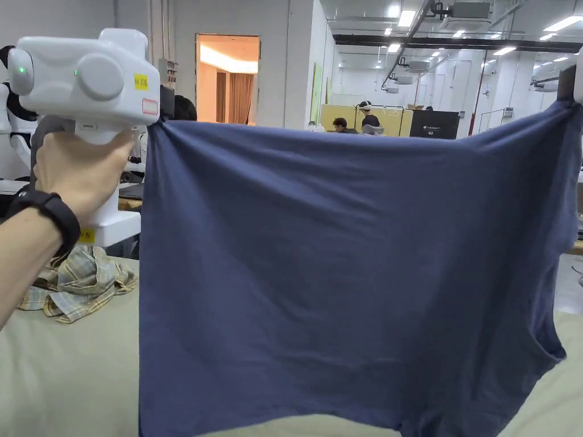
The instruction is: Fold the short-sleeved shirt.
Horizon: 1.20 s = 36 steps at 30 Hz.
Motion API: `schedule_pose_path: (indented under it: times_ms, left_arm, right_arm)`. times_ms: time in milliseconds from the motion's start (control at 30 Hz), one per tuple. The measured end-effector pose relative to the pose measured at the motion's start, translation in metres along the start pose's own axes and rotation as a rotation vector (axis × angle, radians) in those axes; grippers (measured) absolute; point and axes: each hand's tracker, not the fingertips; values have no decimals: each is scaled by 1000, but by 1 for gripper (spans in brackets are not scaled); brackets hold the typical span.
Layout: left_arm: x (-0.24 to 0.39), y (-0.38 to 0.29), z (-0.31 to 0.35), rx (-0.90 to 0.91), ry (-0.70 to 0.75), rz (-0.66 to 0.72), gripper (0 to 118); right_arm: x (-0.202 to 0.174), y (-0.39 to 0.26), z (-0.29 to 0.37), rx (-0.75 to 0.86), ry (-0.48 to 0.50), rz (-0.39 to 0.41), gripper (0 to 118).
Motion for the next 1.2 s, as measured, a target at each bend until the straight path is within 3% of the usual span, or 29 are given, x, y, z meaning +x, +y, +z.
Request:
schedule_pose_path:
  times_ms: [200, 567, 767, 1000, 1200]
  left_arm:
    - [-10, -7, -13, 0, 7, 16, 0]
    - [-18, -118, 3, -117, -53, 54, 0]
    - [-19, -183, 79, -181, -131, 65, 0]
    - [-18, -275, 199, -228, -181, 84, 0]
    - [-25, -353, 280, -347, -171, 153, 0]
  right_arm:
    - [-12, 10, -26, 26, -6, 20, 0]
    - [8, -105, -14, -91, 75, -46, 0]
    - [31, -179, 71, -124, 100, -35, 0]
    - [62, -280, 191, -173, 121, -115, 0]
    - [75, -390, 281, -293, 109, -334, 0]
